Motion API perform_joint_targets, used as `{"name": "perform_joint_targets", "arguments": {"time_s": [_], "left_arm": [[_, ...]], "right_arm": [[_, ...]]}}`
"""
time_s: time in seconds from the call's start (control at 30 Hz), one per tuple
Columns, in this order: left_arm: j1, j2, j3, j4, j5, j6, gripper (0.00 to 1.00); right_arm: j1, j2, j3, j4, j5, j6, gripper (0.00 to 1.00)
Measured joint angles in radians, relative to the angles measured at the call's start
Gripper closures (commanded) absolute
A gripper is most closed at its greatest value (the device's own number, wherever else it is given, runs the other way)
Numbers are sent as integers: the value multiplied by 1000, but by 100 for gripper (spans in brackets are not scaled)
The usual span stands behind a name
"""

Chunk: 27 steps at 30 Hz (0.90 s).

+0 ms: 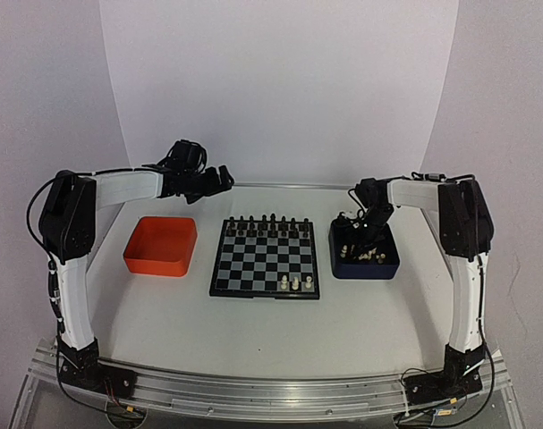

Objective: Set up the chess pieces on the board
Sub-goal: Pick up the chess piece from the storage box.

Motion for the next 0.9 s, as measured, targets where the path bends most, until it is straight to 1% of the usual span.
{"name": "perform_joint_targets", "arguments": {"time_s": [0.37, 0.63, 0.9], "left_arm": [[0, -14, -19, 1, -1, -1, 0], [0, -30, -34, 14, 2, -2, 0], [0, -45, -55, 44, 22, -3, 0]], "right_arm": [[0, 0, -7, 9, 8, -10, 93], [0, -5, -11, 13, 10, -12, 97], [0, -39, -25, 18, 17, -13, 98]]}}
